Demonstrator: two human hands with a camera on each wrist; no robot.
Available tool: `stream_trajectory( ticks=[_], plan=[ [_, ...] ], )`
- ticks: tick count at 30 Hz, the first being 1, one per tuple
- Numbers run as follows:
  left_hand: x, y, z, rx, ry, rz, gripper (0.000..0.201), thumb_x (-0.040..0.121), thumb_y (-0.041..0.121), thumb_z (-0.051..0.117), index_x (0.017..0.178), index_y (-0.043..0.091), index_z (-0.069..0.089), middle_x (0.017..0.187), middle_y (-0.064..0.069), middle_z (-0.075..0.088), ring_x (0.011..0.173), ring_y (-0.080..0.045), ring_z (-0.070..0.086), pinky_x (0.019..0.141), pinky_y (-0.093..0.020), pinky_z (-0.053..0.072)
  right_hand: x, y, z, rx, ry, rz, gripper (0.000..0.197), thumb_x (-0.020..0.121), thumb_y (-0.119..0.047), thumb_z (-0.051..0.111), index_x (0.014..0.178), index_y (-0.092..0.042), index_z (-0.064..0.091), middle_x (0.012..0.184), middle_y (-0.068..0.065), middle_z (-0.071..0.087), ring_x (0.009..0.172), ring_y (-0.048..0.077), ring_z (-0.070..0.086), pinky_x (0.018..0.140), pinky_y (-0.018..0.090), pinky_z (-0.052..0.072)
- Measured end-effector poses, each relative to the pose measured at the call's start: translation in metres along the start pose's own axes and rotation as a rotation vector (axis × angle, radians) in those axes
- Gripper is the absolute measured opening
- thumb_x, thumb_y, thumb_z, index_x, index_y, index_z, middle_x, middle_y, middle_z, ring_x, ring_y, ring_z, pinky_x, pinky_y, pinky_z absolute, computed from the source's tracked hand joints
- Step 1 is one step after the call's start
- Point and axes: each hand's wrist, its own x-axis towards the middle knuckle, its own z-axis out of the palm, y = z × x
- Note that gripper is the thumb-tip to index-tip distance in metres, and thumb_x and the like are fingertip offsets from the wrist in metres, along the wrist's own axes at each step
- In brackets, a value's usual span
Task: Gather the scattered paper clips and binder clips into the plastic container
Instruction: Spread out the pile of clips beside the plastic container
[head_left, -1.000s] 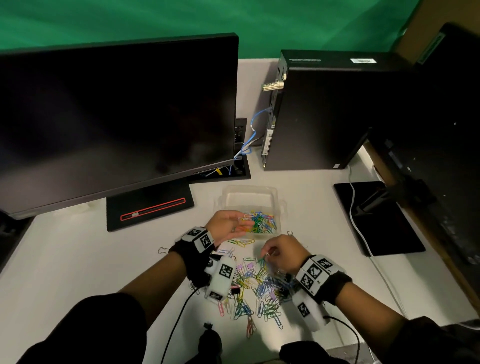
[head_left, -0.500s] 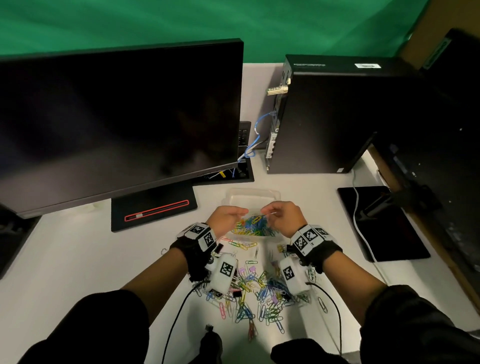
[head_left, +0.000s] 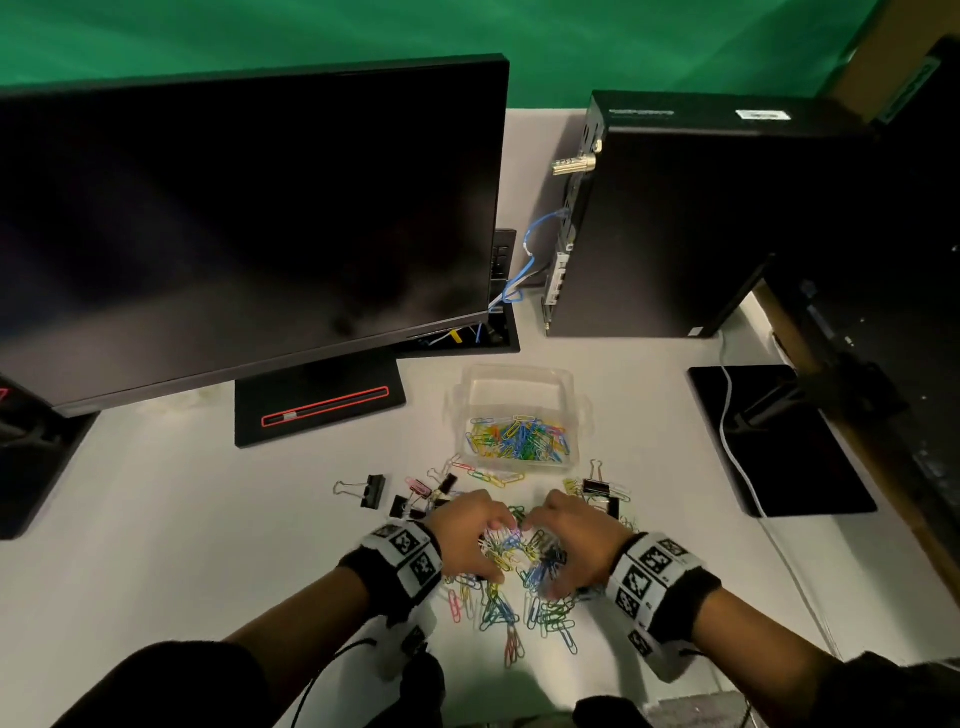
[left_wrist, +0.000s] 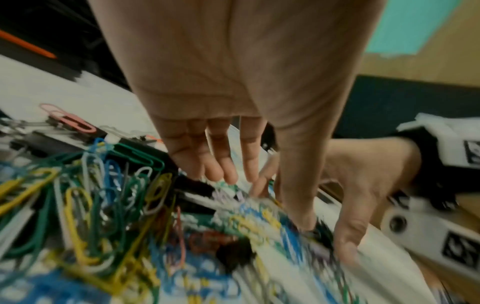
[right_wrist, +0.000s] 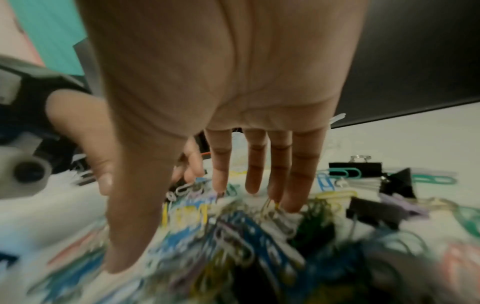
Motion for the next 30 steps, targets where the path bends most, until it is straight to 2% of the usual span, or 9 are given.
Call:
stream_trajectory(
  ticks=[2,4,7,11,15,20,24,27,30],
  plan=[
    [0.002,0.005,0.010,0.186,-0.021,0.036,0.078,0.066,0.040,0.079,0.133,0.022,0.043,0.125,-0.005,0.046,0.116,-0.021,0.042,0.101,-0.033,0.038,-0.003,-0.001,0.010,-0.052,0.012,0.020,0.085,0.055,-0.039,0.080,0.128,-0.025,0.040,0.116,0.004,0.041,0.106,0.022,0.041,0.088,0.037,0.046],
    [0.004,0.010,0.017,0.370,-0.005,0.064,0.087,0.063,0.048,0.078,0.135,0.022,0.038,0.129,-0.005,0.041,0.119,-0.023,0.038,0.103,-0.038,0.035,-0.005,-0.003,0.019,-0.107,0.040,0.037,0.085,0.055,-0.041,0.080,0.126,-0.021,0.038,0.117,0.004,0.040,0.107,0.022,0.040,0.087,0.040,0.046],
    [0.006,0.014,0.027,0.512,0.036,0.074,0.088,0.061,0.052,0.077,0.131,0.018,0.036,0.129,-0.006,0.038,0.119,-0.026,0.035,0.103,-0.041,0.029,-0.005,-0.003,0.021,-0.069,0.089,0.056,0.066,0.062,-0.043,0.076,0.116,-0.019,0.046,0.113,0.005,0.045,0.104,0.023,0.043,0.083,0.035,0.043],
    [0.008,0.016,0.033,0.474,0.079,0.056,0.068,0.074,0.044,0.069,0.128,0.016,0.039,0.128,-0.008,0.040,0.120,-0.027,0.037,0.102,-0.040,0.028,-0.006,-0.004,0.017,0.103,0.118,0.025,0.024,0.074,-0.022,0.066,0.095,-0.014,0.059,0.089,0.001,0.055,0.083,0.019,0.053,0.069,0.027,0.038],
    [0.012,0.017,0.027,0.410,0.084,0.056,0.038,0.091,0.021,0.053,0.127,0.013,0.046,0.123,-0.013,0.048,0.115,-0.031,0.046,0.095,-0.040,0.036,-0.006,-0.004,0.009,0.161,0.197,0.034,0.016,0.078,-0.010,0.059,0.091,-0.014,0.068,0.091,0.004,0.069,0.086,0.019,0.061,0.070,0.019,0.037],
    [0.015,0.012,0.017,0.149,0.108,0.011,0.028,0.092,0.005,0.045,0.115,0.011,0.060,0.117,-0.012,0.059,0.110,-0.028,0.056,0.093,-0.031,0.043,-0.005,0.003,-0.007,0.272,0.254,0.063,0.021,0.079,-0.003,0.057,0.091,-0.012,0.072,0.095,0.005,0.072,0.088,0.017,0.065,0.076,0.015,0.043],
    [0.011,0.007,0.007,-0.238,0.246,-0.052,0.017,0.090,0.008,0.055,0.098,0.009,0.069,0.099,-0.010,0.071,0.080,-0.015,0.065,0.072,-0.015,0.048,-0.002,0.008,-0.020,0.311,0.302,0.073,0.017,0.081,-0.005,0.060,0.091,-0.012,0.072,0.092,0.003,0.073,0.075,0.008,0.060,0.076,0.016,0.044],
    [0.011,0.001,-0.004,-0.507,0.273,-0.067,0.011,0.087,0.008,0.060,0.092,0.005,0.069,0.085,-0.005,0.069,0.061,-0.009,0.063,0.065,-0.020,0.055,0.001,0.010,-0.034,0.357,0.387,0.054,0.014,0.082,-0.006,0.061,0.089,-0.012,0.072,0.083,-0.002,0.069,0.066,0.008,0.057,0.074,0.020,0.047],
    [0.015,-0.003,-0.021,-0.675,0.331,-0.064,0.010,0.085,0.004,0.061,0.085,0.010,0.070,0.082,-0.002,0.067,0.058,-0.009,0.065,0.059,-0.017,0.056,0.008,0.011,-0.051,0.433,0.511,0.048,0.015,0.082,-0.003,0.059,0.088,-0.010,0.071,0.083,0.003,0.069,0.061,0.005,0.055,0.069,0.022,0.049]
  ],
)
